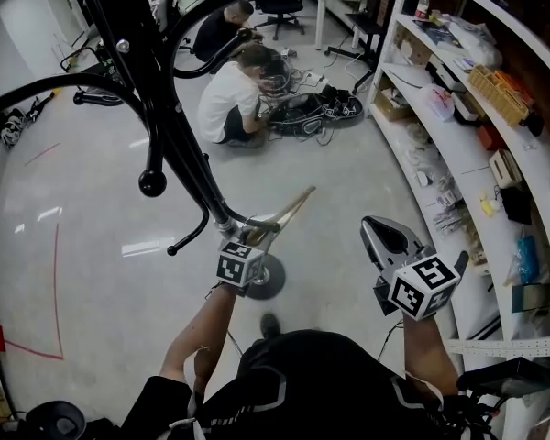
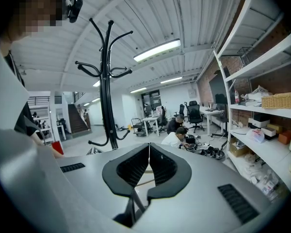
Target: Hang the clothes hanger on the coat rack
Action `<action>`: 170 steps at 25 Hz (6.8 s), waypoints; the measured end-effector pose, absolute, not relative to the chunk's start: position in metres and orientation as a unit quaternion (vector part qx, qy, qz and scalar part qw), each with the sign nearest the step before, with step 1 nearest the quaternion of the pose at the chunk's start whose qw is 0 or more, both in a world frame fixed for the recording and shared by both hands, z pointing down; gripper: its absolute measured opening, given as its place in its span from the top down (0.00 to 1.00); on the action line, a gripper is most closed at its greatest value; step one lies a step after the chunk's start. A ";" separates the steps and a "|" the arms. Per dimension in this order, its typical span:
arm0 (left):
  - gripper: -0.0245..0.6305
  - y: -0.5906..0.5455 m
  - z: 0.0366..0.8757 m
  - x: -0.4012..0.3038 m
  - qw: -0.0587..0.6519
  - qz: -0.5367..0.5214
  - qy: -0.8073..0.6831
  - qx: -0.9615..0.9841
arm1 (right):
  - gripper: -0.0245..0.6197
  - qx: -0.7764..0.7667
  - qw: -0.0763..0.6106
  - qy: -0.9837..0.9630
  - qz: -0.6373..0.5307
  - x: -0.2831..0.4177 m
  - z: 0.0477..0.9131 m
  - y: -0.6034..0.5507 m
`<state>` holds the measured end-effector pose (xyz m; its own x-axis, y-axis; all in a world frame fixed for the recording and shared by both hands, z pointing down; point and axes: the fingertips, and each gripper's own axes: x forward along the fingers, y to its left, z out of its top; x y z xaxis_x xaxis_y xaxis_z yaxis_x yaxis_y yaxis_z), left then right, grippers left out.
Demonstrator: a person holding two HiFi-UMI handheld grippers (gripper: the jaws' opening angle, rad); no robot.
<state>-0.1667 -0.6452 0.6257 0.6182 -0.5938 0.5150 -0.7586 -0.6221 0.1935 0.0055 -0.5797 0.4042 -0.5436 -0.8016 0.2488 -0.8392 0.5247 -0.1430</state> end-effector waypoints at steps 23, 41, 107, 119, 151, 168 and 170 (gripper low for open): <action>0.75 -0.625 0.596 -0.191 0.080 0.252 -0.456 0.850 | 0.95 0.428 0.076 -0.893 0.114 0.002 0.400 -0.572; 0.87 -0.629 0.598 -0.218 0.126 0.230 -0.522 0.811 | 0.95 0.422 0.067 -0.897 0.115 0.019 0.399 -0.557; 0.96 0.061 0.344 -0.045 0.053 0.026 -0.596 0.800 | 0.95 0.264 0.034 -0.961 0.075 0.114 0.360 -0.027; 0.96 0.201 0.358 -0.062 0.049 0.029 -0.558 0.828 | 0.95 0.325 0.035 -0.942 0.069 0.103 0.366 0.118; 0.96 0.508 0.368 0.035 0.100 0.027 -0.523 0.846 | 0.95 0.381 0.042 -0.920 0.089 0.222 0.367 0.445; 0.96 0.599 0.334 0.011 0.084 -0.019 -0.498 0.863 | 0.95 0.367 0.053 -0.924 0.097 0.173 0.350 0.539; 0.96 0.608 0.319 0.001 0.095 -0.026 -0.500 0.861 | 0.95 0.365 0.058 -0.924 0.095 0.163 0.333 0.550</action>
